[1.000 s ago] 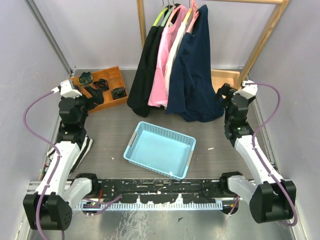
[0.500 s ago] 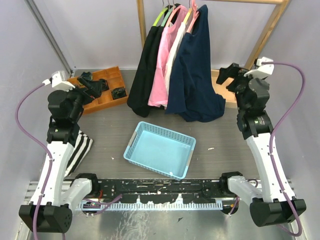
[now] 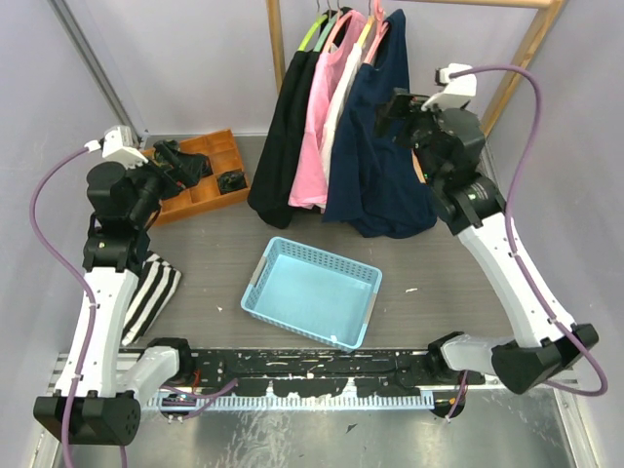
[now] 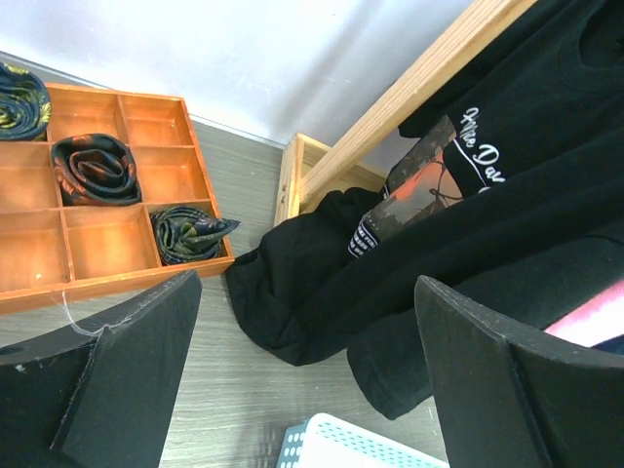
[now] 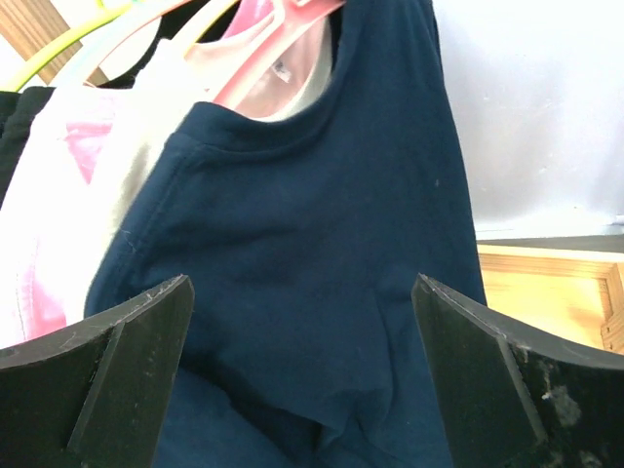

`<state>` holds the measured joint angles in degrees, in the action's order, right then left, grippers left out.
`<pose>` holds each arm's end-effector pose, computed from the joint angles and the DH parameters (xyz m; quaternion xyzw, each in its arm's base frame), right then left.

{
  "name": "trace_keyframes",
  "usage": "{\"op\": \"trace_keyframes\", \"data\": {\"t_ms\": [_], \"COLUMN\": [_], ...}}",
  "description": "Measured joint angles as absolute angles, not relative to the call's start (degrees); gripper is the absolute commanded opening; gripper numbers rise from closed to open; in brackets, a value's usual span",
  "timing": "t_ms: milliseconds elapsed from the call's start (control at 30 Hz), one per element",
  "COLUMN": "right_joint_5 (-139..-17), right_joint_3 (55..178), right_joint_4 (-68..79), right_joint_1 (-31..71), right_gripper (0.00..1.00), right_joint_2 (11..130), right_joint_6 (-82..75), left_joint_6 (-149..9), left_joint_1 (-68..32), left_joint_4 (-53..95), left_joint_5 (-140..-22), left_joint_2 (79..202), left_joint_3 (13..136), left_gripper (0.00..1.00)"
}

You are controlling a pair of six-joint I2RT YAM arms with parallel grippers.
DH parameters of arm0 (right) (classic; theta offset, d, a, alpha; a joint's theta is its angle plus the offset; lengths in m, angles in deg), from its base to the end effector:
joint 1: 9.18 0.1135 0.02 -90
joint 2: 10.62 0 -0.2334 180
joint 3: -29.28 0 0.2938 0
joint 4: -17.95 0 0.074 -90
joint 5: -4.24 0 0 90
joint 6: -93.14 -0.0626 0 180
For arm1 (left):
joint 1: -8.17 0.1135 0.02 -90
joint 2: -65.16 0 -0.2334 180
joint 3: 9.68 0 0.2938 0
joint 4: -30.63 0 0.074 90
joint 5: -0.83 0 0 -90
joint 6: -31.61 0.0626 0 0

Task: Remove the t-shirt from the hanger
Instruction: Pick up the hanger from the clothesline.

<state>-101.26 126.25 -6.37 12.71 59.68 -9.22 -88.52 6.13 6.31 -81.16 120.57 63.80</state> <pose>0.3199 0.1105 0.4706 0.0400 0.6918 0.1213 0.7107 0.3015 -0.0195 0.3820 -0.1350 0.7319 -0.2345 0.6254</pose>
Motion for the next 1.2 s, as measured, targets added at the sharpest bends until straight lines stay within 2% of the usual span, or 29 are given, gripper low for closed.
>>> {"op": "trace_keyframes", "data": {"t_ms": [333,633,1000,1200], "right_joint_5": [-107.71,-108.04,-108.06,-108.89], "right_joint_3": [133.84,141.20,156.31,159.10], "right_joint_4": [-6.80,-6.80,-12.59,-16.09], "right_joint_1": [19.25,19.27,19.27,19.25], "right_gripper": [0.97,0.96,0.90,0.87], "right_joint_2": [65.47,71.38,82.61,84.45], "right_joint_6": [-7.34,-8.24,-13.42,-15.17], "left_joint_6": [-86.99,-85.86,-85.16,-84.90], "left_joint_1": [6.06,2.48,0.23,0.18], "left_joint_4": [2.64,0.48,-0.26,-1.01], "left_joint_5": [-78.06,-75.72,-75.52,-75.20], "left_joint_2": [120.68,121.71,121.56,121.45], "left_joint_3": [67.49,71.95,72.43,72.43], "left_gripper": [0.98,0.98,0.98,0.98]}}
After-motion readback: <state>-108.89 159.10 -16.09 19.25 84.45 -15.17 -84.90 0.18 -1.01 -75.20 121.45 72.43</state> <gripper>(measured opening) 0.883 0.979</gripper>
